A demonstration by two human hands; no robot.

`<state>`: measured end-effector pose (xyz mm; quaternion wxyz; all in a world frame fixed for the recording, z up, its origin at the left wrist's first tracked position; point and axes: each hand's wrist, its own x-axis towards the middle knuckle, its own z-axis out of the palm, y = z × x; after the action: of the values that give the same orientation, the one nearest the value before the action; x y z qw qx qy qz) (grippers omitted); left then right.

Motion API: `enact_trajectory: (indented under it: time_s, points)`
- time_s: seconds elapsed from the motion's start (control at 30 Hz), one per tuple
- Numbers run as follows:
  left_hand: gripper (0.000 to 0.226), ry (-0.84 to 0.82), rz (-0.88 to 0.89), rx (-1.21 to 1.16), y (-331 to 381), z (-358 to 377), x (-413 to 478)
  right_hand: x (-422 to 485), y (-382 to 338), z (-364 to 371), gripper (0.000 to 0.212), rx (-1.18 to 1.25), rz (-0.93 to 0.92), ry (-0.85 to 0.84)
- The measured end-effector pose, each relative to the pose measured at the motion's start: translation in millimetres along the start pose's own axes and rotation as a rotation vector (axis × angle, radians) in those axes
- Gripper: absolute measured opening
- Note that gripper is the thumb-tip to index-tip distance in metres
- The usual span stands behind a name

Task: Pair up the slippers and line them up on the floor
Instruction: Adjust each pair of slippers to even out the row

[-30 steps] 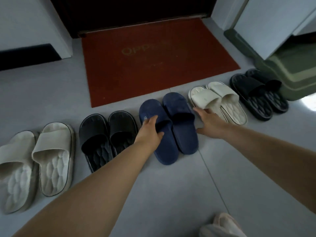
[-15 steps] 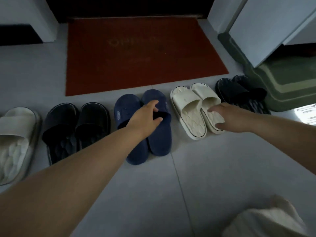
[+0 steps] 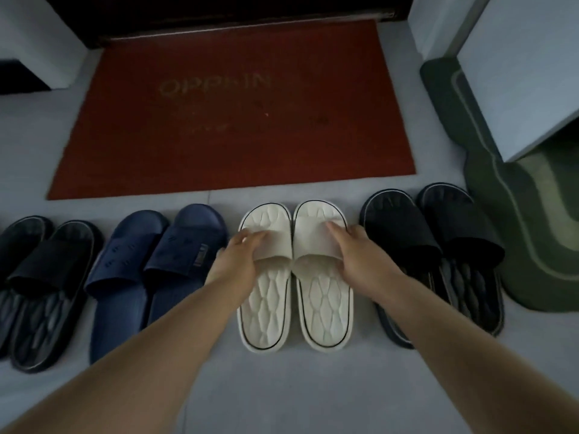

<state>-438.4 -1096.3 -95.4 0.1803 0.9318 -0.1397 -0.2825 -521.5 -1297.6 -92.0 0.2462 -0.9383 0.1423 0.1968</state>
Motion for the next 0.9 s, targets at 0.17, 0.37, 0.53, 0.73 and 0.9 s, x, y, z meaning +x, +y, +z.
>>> enact_trajectory:
  time_s: [0.17, 0.37, 0.53, 0.73, 0.9]
  points:
    - [0.057, -0.006, -0.033, -0.054, 5, 1, -22, -16, 5, 5, 0.076, 0.025, -0.079, -0.068]
    - [0.066, -0.013, -0.071, -0.022, 15, -4, -20, -53, 38, -8, 0.021, 0.349, 0.103, 0.262]
    - [0.079, 0.0, 0.199, 0.284, 58, 9, -39, -75, 107, -15, 0.06, 0.497, 0.612, 0.444]
    - [0.076, -0.139, 0.161, 0.476, 71, 30, -22, -43, 103, -22, 0.035, 0.25, 0.46, 0.296]
    - [0.113, -0.115, 0.151, 0.497, 67, 34, -23, -45, 90, -13, 0.028, 0.202, 0.471, 0.3]
